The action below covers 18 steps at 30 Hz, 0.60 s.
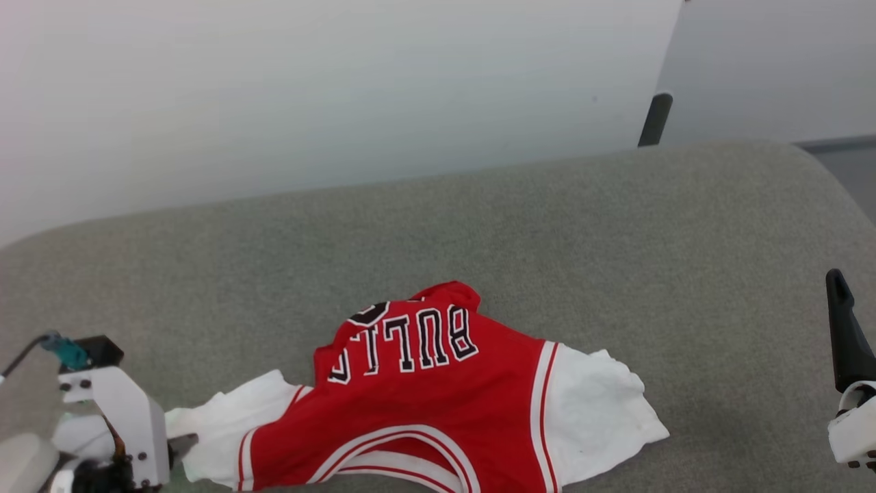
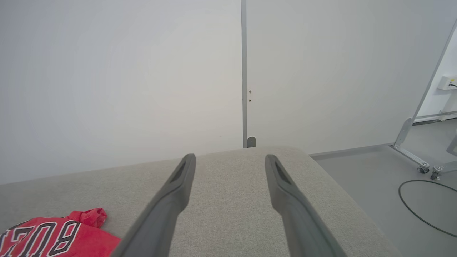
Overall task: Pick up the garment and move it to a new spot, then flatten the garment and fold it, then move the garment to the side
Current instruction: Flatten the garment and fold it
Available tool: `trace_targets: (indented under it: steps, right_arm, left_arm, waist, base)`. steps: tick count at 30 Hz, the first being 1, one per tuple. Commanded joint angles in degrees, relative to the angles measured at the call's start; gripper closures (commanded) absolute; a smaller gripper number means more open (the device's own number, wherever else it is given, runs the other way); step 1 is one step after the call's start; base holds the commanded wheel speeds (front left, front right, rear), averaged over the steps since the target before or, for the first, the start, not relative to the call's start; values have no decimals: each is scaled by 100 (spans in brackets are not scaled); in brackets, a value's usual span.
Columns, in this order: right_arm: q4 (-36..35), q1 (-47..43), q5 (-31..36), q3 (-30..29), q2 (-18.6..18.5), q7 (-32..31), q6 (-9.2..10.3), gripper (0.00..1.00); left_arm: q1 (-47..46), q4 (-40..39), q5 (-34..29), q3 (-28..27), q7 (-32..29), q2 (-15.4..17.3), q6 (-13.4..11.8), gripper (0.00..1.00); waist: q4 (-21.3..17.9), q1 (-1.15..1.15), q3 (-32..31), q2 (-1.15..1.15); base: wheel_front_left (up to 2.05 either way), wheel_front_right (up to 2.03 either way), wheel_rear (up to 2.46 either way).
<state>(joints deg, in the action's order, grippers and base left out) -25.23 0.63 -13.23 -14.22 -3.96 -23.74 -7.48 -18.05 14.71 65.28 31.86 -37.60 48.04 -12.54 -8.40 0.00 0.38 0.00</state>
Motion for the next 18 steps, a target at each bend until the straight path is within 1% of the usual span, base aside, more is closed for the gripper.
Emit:
trace_targets:
  steps: [1,3,6,12,14,18]
  right_arm:
    - [-24,36,-45,23,-11,1,-3,0]
    - [-55,102,-47,51,-10,-33,-3,0]
    - [-80,156,-63,83,-18,-66,-3,0]
    - [-113,296,-104,130,-24,-168,-3,0]
    - [-135,350,-120,155,-41,-210,-3,0]
    - [-127,420,-125,187,-58,-328,-3,0]
  left_arm:
    - [-64,19,-16,3,-8,-8,25,0]
    - [-175,175,0,-4,-52,-34,72,0]
    - [-338,399,-122,70,-112,20,157,0]
    - [-641,965,-146,92,-261,-35,238,0]
    - [-725,1099,-83,99,-327,-115,264,0]
    - [-785,1426,30,115,-413,-353,234,0]
  waist:
    - [-68,0,141,0]
    - [-114,0,295,0]
    - [-176,0,512,0]
    - [-265,0,878,0]
    - [-275,0,981,0]
    - [-274,0,1109,0]
  base:
    - [0,0,0]
    - [0,0,0]
    - [0,0,0]
    - [0,0,0]
    - [0,0,0]
    - [0,0,0]
